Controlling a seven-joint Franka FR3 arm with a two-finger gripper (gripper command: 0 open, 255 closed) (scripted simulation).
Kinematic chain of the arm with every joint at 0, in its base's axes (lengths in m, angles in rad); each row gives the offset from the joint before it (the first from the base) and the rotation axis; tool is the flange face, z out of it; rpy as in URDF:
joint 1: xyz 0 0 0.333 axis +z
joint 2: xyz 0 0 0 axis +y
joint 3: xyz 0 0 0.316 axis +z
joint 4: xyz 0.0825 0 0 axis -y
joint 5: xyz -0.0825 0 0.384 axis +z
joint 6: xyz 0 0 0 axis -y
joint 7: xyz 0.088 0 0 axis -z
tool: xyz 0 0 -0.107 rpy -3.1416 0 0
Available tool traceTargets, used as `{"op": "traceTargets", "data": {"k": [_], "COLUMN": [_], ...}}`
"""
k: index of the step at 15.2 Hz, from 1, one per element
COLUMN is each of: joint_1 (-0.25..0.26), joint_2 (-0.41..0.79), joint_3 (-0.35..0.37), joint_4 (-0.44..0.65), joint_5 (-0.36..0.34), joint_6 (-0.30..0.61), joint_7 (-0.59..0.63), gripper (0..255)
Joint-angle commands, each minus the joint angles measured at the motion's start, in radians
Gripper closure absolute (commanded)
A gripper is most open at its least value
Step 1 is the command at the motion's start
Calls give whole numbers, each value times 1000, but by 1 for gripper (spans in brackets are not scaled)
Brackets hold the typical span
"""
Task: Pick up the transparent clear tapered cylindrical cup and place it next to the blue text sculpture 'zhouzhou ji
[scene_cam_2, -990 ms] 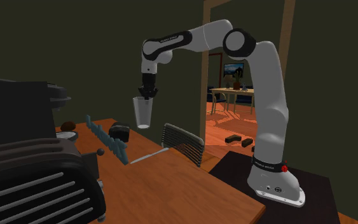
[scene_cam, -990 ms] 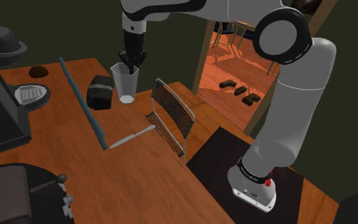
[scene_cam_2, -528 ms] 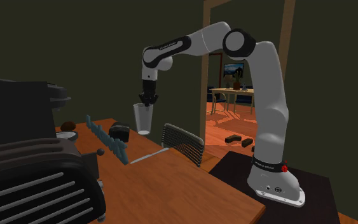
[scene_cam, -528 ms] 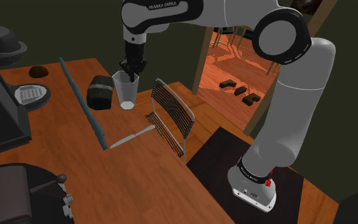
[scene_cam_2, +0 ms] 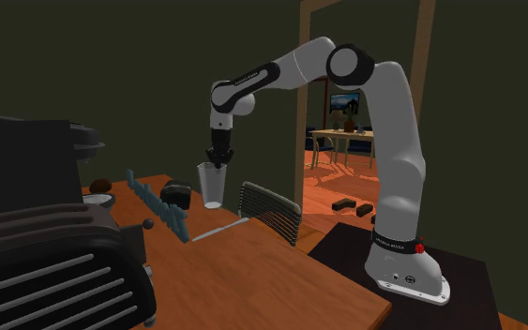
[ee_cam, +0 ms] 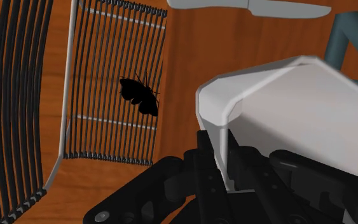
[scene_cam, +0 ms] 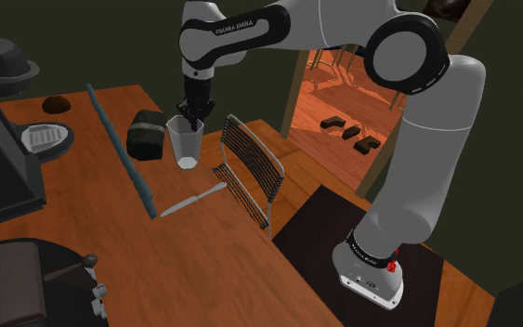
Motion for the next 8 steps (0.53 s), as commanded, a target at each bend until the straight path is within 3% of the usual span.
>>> {"op": "traceTargets", "data": {"k": [1, 8], "joint_1": [1, 2], "joint_2": [11, 23], "joint_3": [0, 0], "joint_4": [-11, -32], "joint_5": [0, 0], "joint_6": [23, 56], "joint_7": [0, -3], "gripper": [255, 255]}}
